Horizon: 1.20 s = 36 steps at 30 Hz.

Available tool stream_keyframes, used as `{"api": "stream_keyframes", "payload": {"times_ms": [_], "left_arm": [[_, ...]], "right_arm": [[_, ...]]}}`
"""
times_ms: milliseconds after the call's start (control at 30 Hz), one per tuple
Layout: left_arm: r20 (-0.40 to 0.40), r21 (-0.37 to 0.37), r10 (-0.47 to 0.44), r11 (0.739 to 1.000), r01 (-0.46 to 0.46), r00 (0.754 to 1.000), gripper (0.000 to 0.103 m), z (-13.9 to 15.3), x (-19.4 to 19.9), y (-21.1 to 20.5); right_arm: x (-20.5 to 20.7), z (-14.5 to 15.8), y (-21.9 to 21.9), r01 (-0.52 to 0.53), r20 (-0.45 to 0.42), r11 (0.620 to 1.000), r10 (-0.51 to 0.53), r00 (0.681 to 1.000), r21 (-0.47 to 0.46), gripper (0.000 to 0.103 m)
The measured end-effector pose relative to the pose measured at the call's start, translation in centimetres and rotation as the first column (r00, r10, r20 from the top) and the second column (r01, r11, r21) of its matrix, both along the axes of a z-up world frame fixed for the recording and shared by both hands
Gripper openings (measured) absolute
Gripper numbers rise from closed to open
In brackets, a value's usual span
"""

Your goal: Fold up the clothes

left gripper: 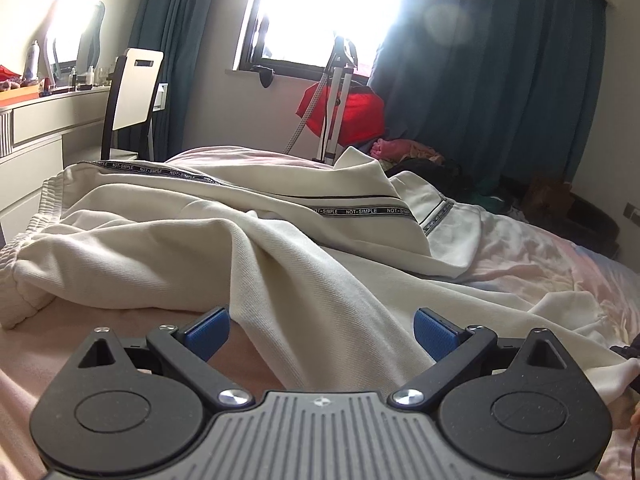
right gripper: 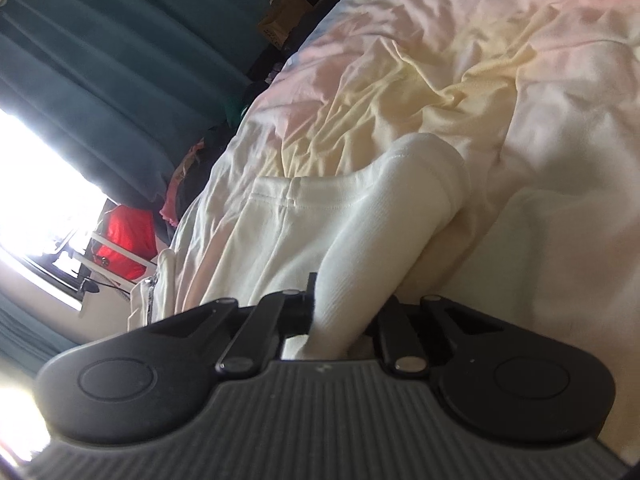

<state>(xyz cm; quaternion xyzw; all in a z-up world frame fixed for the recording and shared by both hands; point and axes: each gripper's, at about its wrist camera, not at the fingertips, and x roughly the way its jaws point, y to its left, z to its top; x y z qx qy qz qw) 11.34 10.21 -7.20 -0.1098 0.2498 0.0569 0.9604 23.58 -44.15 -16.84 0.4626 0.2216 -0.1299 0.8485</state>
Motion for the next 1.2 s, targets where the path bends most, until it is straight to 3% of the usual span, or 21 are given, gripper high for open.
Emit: {"api": "stream_keyframes", "payload": {"times_ms": [167, 333, 533, 600, 700, 733, 800, 933, 1100, 1200], "left_arm": [[-0.062, -0.075, 0.017, 0.997, -0.021, 0.998, 0.1, 0.7, -0.4, 2.1], [-0.127, -0.15, 0.03, 0.988, -0.049, 0.992, 0.1, 1.3, -0.7, 4.2], [-0.204, -0.257, 0.062, 0.96, -0.114, 0.977, 0.1, 1.7, -1.0, 7.2], [-0.232, -0.336, 0.122, 0.921, -0.198, 0.965, 0.1, 0.8, -1.0, 9.3], [-0.284, -0.444, 0.205, 0.838, -0.318, 0.937, 0.099, -0.6, -1.0, 12.6], [-0.303, -0.477, 0.231, 0.803, -0.357, 0.925, 0.099, -1.1, -1.0, 13.6], [-0.326, -0.584, 0.262, 0.7, -0.412, 0.908, 0.099, -2.5, -1.1, 15.8], [-0.284, -0.69, 0.368, 0.562, -0.455, 0.886, 0.095, -4.2, -1.9, 18.4], [-0.261, -0.73, 0.452, 0.486, -0.481, 0.853, 0.098, -4.9, -1.0, 19.8], [-0.25, -0.712, 0.492, 0.491, -0.502, 0.834, 0.098, -4.7, -0.1, 20.3]], "right_arm": [[-1.4, 1.3, 0.3, 0.054, 0.043, 0.998, -0.052, 0.998, -0.028, 0.008], [-2.3, 2.2, -1.0, 0.095, 0.089, 0.996, -0.094, 0.992, 0.003, 0.008], [-4.0, 3.0, -2.4, 0.2, 0.14, 0.978, -0.206, 0.969, 0.053, 0.008], [-4.4, 3.4, -2.9, 0.216, 0.156, 0.975, -0.222, 0.963, 0.053, 0.007], [-4.6, 3.6, -3.2, 0.225, 0.153, 0.974, -0.226, 0.962, 0.029, 0.008], [-4.7, 3.3, -3.2, 0.227, 0.145, 0.973, -0.23, 0.962, 0.038, 0.008], [-4.7, 2.7, -3.4, 0.234, 0.127, 0.97, -0.241, 0.962, 0.068, 0.008], [-4.5, 1.6, -3.7, 0.243, 0.099, 0.963, -0.254, 0.962, 0.113, 0.008], [-4.1, 1.1, -3.6, 0.235, 0.082, 0.967, -0.243, 0.966, 0.095, 0.008], [-4.1, 0.7, -3.8, 0.235, 0.078, 0.965, -0.244, 0.967, 0.116, 0.008]]}}
